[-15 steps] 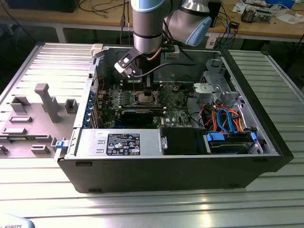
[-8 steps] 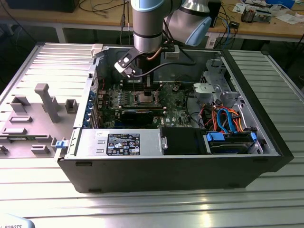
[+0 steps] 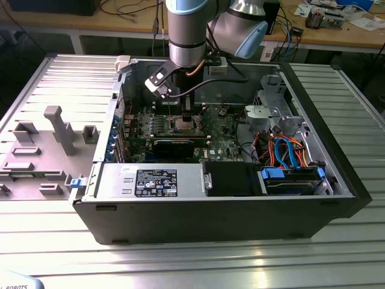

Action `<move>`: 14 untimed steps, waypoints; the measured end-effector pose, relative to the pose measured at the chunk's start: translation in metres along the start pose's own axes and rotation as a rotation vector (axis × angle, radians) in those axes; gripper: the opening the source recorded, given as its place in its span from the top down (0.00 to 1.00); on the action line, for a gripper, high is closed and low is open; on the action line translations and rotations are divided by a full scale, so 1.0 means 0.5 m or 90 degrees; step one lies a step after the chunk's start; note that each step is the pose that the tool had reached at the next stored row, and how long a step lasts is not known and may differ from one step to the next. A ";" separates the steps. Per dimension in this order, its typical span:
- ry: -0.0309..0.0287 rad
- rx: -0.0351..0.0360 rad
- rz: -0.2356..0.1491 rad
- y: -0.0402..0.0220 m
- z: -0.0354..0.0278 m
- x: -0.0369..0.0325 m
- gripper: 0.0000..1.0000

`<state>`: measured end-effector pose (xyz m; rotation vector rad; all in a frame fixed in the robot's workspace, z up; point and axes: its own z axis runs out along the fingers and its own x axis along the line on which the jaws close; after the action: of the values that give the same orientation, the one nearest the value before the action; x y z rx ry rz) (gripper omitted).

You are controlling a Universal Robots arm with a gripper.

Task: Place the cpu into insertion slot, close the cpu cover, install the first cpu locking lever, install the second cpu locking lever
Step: 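Close the cpu cover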

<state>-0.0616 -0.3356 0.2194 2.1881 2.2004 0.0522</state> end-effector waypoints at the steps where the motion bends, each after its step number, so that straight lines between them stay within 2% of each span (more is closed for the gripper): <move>1: -0.0003 0.0000 0.000 0.000 0.000 0.000 0.89; 5: -0.0014 0.0000 0.000 0.000 0.000 0.000 0.89; 9: -0.0046 0.0000 0.000 0.000 -0.001 0.000 0.89; 14: -0.0060 0.0000 0.000 0.000 -0.001 0.000 0.89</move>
<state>-0.0617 -0.3356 0.2199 2.1833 2.1960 0.0418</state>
